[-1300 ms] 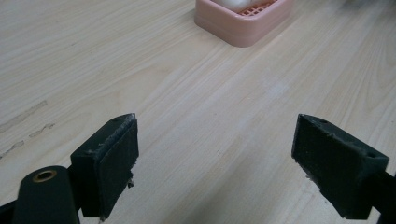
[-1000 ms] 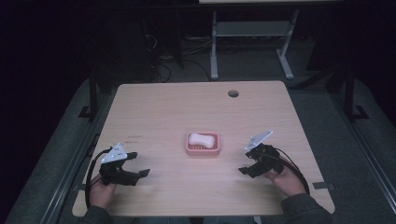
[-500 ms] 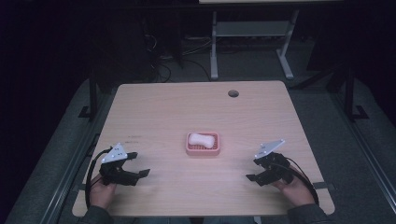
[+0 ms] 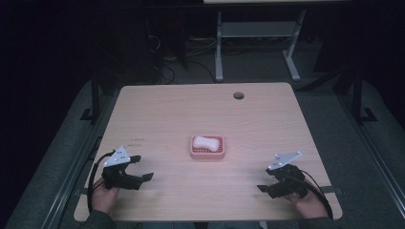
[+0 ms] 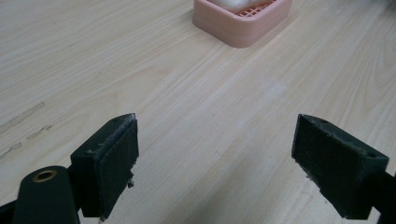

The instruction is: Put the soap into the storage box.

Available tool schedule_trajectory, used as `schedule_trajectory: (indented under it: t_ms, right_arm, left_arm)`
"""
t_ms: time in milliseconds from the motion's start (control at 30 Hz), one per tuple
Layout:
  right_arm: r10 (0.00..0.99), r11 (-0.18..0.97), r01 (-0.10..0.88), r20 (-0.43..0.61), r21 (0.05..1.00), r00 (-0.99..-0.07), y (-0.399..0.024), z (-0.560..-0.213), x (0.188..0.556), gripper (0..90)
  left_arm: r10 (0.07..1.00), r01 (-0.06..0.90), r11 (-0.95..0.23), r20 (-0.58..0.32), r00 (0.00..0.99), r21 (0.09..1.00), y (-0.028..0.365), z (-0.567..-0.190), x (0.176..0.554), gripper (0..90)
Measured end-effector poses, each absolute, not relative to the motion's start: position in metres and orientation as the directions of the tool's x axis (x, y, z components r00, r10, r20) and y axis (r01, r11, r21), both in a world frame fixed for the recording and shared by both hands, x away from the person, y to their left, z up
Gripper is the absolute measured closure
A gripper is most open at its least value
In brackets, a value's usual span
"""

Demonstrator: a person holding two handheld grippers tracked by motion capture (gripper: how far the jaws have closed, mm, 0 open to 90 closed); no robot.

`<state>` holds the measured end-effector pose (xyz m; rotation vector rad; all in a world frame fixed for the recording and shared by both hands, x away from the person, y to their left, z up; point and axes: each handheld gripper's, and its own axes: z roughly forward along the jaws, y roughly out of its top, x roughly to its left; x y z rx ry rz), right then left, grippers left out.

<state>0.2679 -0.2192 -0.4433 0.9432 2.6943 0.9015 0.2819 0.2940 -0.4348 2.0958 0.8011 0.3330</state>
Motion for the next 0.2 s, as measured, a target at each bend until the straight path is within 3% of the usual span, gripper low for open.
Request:
schedule_trajectory:
  t_ms: [200]
  right_arm:
    - [0.610,0.606,0.518,0.065,0.603,-0.789,-0.2220,-0.4453,0.2614,27.9]
  left_arm:
    - [0.645,0.421,-0.440,-0.047,0.762,0.793,0.2937,-0.4347,0.2822,14.0]
